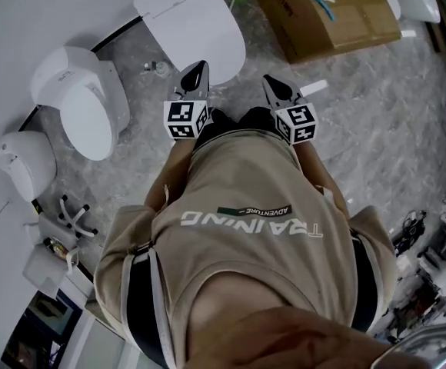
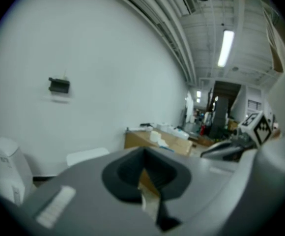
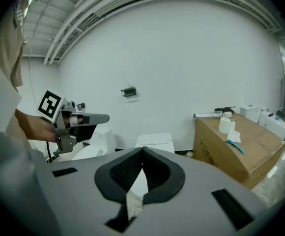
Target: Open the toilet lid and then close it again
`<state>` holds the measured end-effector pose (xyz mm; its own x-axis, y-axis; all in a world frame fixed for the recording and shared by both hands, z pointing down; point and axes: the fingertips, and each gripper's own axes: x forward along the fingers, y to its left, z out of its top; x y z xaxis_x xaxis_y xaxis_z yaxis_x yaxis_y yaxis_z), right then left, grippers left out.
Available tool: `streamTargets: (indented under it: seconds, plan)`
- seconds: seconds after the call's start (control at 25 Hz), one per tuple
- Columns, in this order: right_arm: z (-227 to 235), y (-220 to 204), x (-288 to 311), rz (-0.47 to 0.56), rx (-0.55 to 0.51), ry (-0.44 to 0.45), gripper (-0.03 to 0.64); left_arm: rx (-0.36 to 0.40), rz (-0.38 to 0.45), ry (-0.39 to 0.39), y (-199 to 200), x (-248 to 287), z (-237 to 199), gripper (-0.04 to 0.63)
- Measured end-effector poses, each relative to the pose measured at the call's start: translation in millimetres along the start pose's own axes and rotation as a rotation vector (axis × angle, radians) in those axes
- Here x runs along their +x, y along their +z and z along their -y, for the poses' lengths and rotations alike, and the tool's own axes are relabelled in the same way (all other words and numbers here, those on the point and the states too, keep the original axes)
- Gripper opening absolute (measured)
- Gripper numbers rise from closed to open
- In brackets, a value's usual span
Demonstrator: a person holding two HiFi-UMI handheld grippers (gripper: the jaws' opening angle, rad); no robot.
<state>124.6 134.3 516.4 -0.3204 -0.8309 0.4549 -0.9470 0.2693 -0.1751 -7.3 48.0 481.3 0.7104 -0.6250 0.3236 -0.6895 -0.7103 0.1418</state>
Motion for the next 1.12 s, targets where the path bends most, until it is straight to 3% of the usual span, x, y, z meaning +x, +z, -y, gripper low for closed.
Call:
streamTargets:
  seconds: [0.2,0.44,0.64,0.8,1.12]
  plan:
    - [7.9,20.5,48.7,-0.053,-0.065,0.119,0.011,0.024,-0.030,0.139,-4.6,-14.2,-31.7,0.003]
    - [1.0,63.3,110.2,-0.047,-0.136,0.271,0.012,-0.041,-0.059,0.295,-0.8,-9.6,-74.3,0.003]
    - [10.6,75.4,150.6,-0.080,-0.177,0.388,0.011,0.033,-0.096,0.343,18.1,11.4,-84.3,0.003]
    - [21.3,48.9,177.0,-0.155,-0.172,0.426,0.012,0.001,-0.168,0.366,-0.8,25.5,-96.4,0.003]
    - [40.0,-55.0,203.6,-0.374,-0.202,0.412,0.011,-0.102,-0.388,0.298,-100.4,45.9,-96.4,0.003]
